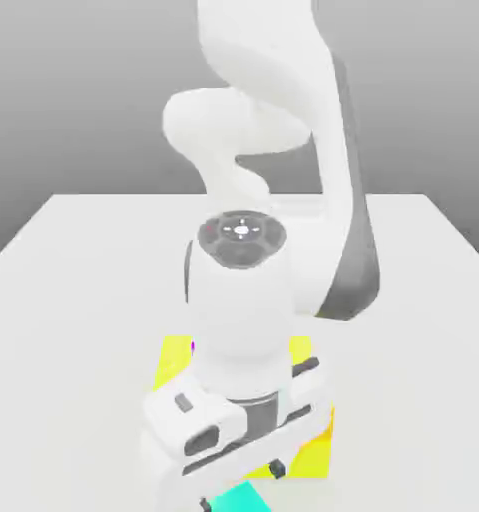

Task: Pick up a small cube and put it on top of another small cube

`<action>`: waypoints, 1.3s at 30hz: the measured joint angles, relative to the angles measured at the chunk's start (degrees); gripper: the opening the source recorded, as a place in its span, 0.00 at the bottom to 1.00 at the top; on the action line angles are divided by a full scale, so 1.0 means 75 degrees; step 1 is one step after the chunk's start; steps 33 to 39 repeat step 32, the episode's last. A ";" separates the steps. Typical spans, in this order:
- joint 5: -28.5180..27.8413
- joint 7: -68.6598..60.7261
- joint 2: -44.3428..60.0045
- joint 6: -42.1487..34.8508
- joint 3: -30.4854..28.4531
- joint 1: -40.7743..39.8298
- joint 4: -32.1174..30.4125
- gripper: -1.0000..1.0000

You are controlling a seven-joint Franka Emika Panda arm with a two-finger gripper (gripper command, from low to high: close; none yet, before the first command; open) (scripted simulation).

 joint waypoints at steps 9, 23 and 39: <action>-0.0027 0.0017 -0.0081 -0.0071 -0.0019 0.0015 -0.0020 0.00; -0.0938 0.1985 -0.0807 -0.2075 0.0966 0.2532 0.1219 0.00; -0.1261 0.2618 0.0105 -0.1652 0.1175 0.3353 0.1763 1.00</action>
